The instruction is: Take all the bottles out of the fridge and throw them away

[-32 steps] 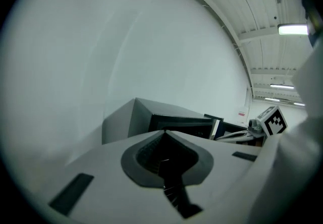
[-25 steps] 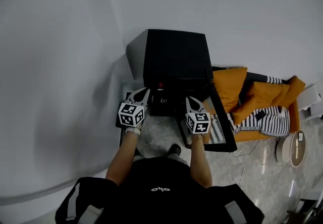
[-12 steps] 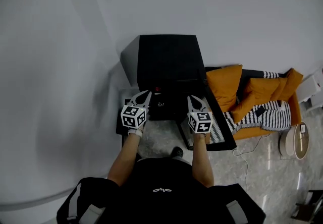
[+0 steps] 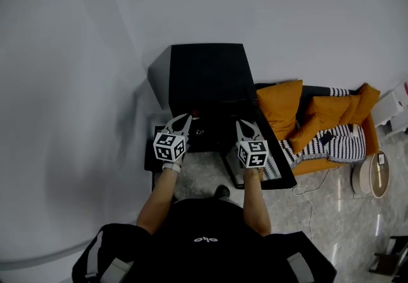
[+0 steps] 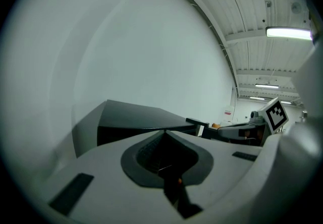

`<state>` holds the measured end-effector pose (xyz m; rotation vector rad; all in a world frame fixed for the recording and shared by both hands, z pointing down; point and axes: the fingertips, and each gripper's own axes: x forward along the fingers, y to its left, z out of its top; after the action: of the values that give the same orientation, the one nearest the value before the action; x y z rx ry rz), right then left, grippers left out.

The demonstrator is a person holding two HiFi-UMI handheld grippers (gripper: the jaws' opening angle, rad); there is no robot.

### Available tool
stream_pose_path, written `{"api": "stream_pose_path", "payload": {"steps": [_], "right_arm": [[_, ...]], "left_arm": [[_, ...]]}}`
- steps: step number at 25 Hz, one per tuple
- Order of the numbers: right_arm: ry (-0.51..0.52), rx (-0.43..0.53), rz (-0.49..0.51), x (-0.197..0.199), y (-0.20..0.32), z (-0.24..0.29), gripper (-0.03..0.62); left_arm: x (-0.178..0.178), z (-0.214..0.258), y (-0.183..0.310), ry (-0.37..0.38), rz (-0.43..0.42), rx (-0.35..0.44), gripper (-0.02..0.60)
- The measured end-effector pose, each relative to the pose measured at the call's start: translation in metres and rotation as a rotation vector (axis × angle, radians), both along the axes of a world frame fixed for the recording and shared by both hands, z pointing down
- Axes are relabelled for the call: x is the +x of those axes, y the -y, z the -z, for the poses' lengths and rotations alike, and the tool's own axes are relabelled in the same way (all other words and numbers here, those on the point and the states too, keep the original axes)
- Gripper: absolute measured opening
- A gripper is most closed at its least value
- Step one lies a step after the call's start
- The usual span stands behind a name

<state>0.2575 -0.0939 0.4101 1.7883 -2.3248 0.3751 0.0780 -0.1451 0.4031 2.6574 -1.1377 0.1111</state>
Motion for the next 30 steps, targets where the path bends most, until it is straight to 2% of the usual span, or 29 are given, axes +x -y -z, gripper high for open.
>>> {"api": "stream_pose_path", "payload": {"steps": [9, 19, 25, 30], "right_arm": [[-0.006, -0.026, 0.042, -0.001, -0.006, -0.014, 0.009], [-0.018, -0.115, 0.180, -0.020, -0.005, -0.077, 0.009], [-0.038, -0.151, 0.268, -0.027, 0.013, -0.131, 0.009], [-0.056, -0.166, 0.315, -0.035, 0.035, -0.164, 0.009]], "left_arm": [[0.007, -0.033, -0.009, 0.021, 0.014, -0.058, 0.006], [0.008, -0.139, -0.013, 0.096, 0.124, -0.187, 0.006], [0.022, -0.208, -0.001, 0.101, 0.167, -0.245, 0.072], [0.028, -0.265, 0.020, 0.136, 0.220, -0.285, 0.177]]}}
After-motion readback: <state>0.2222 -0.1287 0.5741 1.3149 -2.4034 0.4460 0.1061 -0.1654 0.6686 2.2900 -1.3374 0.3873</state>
